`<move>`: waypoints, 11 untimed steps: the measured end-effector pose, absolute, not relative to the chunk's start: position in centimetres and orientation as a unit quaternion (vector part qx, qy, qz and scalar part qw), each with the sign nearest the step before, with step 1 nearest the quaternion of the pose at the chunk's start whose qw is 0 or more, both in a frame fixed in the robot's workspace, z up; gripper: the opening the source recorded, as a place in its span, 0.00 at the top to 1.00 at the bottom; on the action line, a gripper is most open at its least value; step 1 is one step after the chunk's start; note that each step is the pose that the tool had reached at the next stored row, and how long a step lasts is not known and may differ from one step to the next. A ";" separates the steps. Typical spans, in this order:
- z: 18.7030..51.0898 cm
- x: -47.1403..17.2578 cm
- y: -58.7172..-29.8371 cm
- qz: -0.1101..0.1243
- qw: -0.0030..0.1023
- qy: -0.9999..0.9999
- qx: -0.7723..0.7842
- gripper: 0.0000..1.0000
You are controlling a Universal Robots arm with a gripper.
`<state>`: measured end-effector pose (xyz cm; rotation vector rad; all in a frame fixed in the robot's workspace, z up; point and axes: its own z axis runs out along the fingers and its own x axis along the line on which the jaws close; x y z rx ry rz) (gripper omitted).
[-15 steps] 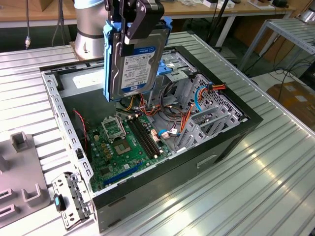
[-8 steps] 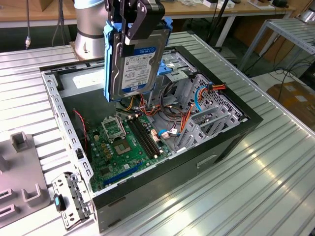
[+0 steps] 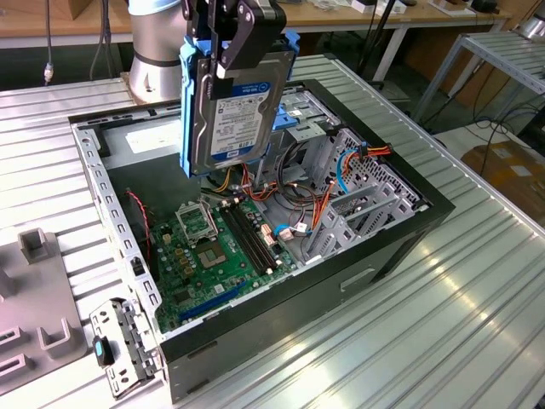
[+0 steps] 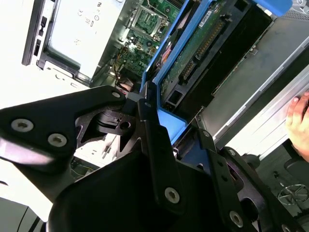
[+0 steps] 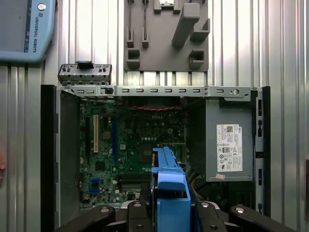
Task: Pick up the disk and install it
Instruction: 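Insert the disk into the insertion slot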
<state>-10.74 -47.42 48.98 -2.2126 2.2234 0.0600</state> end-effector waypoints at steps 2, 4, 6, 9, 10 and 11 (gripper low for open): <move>49.0 -10.7 -47.5 0.019 0.002 0.709 -0.705 0.63; 49.0 -10.7 -47.5 0.019 0.002 0.709 -0.705 0.63; 49.0 -10.7 -47.6 0.019 0.002 0.709 -0.705 0.63; 49.0 -10.7 -47.8 0.019 0.002 0.709 -0.705 0.63; 49.0 -10.7 -47.8 0.019 0.002 0.709 -0.705 0.63; 49.0 -10.7 -47.9 0.019 0.002 0.709 -0.705 0.63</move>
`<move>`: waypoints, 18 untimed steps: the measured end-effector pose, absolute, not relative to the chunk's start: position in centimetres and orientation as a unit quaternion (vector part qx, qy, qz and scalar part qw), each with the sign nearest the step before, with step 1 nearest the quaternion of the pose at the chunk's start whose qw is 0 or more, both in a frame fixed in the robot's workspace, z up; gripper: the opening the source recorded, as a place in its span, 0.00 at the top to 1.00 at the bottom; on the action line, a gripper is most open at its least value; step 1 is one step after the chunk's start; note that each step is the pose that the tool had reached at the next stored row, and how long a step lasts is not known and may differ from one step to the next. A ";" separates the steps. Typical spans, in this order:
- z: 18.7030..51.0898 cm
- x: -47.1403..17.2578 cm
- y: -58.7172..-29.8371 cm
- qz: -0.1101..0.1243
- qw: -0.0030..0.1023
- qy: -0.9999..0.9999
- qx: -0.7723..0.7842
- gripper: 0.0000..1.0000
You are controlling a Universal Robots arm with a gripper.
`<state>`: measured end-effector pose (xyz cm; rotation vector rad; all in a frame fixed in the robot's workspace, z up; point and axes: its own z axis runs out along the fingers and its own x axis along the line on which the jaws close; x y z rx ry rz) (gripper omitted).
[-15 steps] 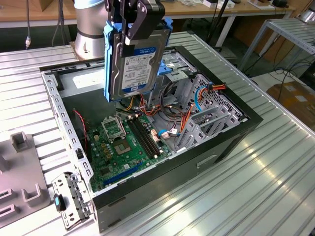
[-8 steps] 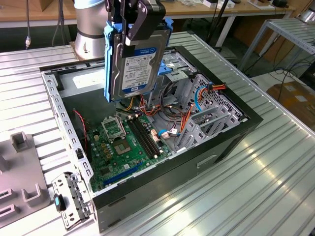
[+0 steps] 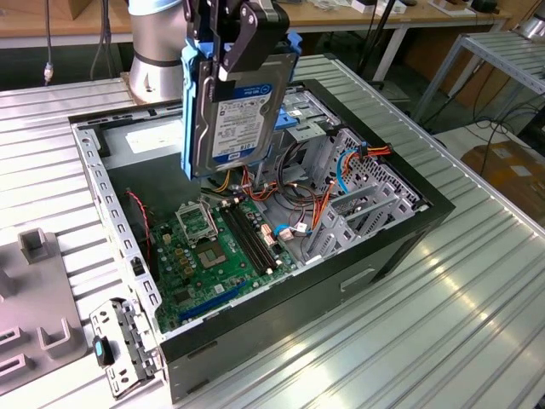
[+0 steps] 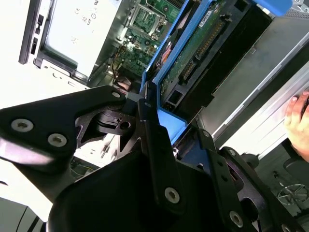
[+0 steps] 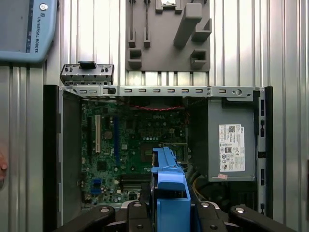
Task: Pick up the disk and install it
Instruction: 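Insert the disk into the insertion slot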
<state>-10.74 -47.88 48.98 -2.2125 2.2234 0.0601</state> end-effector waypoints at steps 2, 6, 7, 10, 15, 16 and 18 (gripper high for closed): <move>49.0 -10.7 -48.0 0.019 0.002 0.709 -0.705 0.63; 49.0 -10.7 -48.3 0.019 0.002 0.709 -0.705 0.63; 49.0 -10.7 -48.4 0.019 0.002 0.709 -0.705 0.63; 49.0 -10.7 -48.5 0.019 0.002 0.709 -0.705 0.63; 49.0 -10.7 -48.7 0.019 0.002 0.709 -0.705 0.63; 49.0 -10.7 -48.7 0.019 0.002 0.709 -0.705 0.63; 49.0 -10.7 -48.8 0.019 0.002 0.709 -0.705 0.63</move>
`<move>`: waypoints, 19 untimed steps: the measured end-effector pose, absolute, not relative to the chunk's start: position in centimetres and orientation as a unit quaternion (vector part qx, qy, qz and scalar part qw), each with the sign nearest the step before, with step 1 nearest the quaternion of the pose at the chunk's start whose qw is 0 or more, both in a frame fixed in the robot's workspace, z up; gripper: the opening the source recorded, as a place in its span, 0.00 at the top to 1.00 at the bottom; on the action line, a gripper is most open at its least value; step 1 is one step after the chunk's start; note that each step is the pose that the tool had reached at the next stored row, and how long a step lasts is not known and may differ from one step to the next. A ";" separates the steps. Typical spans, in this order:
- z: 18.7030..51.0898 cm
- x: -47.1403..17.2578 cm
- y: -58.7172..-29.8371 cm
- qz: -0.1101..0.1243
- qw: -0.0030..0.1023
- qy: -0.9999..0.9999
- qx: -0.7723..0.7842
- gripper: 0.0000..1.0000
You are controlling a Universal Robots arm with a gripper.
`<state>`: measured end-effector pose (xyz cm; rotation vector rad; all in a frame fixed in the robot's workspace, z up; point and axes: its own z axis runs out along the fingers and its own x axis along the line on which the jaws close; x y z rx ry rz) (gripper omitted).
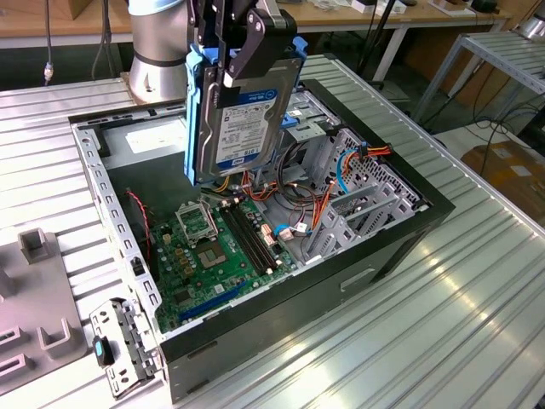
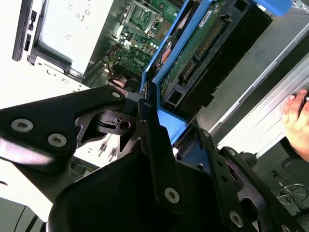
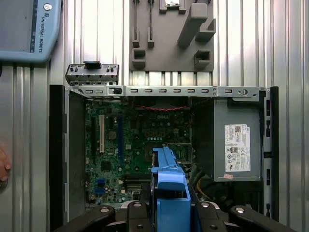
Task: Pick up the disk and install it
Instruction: 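Insert the disk into the insertion slot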
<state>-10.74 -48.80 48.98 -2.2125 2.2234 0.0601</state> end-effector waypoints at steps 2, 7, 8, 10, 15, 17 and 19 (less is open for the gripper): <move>49.0 -10.7 -48.9 0.019 0.002 0.709 -0.705 0.63; 49.0 -10.7 -49.2 0.019 0.002 0.709 -0.705 0.63; 49.0 -10.7 -49.3 0.019 0.002 0.709 -0.705 0.63; 49.0 -10.7 -49.8 0.019 0.002 0.709 -0.705 0.63; 49.0 -10.7 -50.5 0.019 0.002 0.709 -0.705 0.63; 49.0 -10.7 -50.7 0.019 0.002 0.709 -0.705 0.63; 49.0 -10.6 -50.8 0.019 0.002 0.709 -0.705 0.63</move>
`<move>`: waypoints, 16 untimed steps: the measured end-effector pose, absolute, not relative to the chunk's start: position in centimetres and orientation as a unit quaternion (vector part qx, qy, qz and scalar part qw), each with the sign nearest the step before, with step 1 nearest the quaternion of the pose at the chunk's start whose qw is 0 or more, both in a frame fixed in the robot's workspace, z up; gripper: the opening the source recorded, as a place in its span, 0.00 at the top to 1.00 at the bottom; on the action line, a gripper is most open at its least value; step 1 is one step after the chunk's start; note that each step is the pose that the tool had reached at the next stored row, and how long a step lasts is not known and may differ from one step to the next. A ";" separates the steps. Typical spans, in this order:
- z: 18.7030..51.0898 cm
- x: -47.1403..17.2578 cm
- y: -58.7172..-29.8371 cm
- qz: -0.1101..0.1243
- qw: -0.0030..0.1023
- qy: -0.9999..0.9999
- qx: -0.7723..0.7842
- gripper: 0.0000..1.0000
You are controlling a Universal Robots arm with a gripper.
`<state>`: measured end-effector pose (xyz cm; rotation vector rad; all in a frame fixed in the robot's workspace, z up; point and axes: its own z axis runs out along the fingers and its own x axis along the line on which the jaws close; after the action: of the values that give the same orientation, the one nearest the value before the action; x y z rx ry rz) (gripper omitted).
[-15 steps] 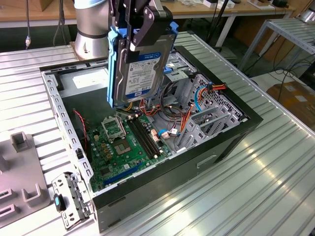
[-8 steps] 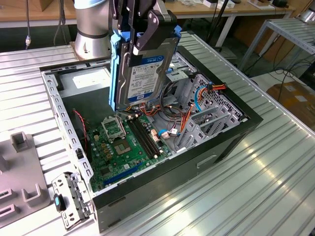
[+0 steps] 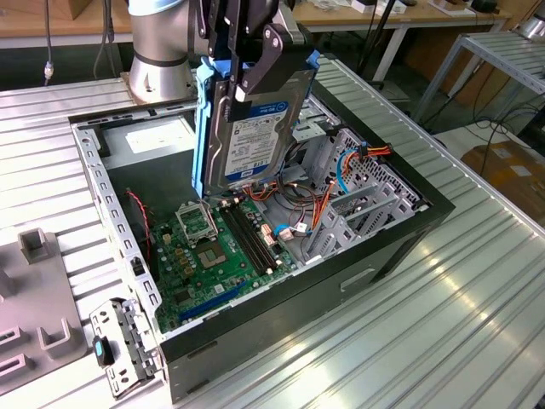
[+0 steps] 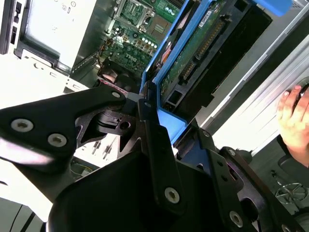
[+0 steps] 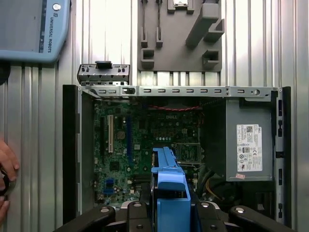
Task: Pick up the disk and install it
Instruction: 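Insert the disk into the insertion slot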
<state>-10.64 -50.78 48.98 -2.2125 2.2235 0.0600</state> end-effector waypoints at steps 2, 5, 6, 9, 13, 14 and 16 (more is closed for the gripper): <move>49.0 -10.4 -50.8 0.019 0.002 0.709 -0.705 0.63; 49.0 -9.8 -50.8 0.019 0.002 0.709 -0.705 0.63; 49.0 -9.6 -50.8 0.019 0.002 0.709 -0.705 0.63; 48.9 -9.0 -50.8 0.018 0.001 0.709 -0.705 0.63; 48.9 -8.8 -50.8 0.018 0.001 0.709 -0.705 0.63; 48.9 -8.7 -50.8 0.018 0.001 0.709 -0.705 0.63; 48.9 -8.7 -50.8 0.018 0.001 0.709 -0.705 0.63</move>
<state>-8.72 -50.79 48.95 -2.2137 2.2247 0.0574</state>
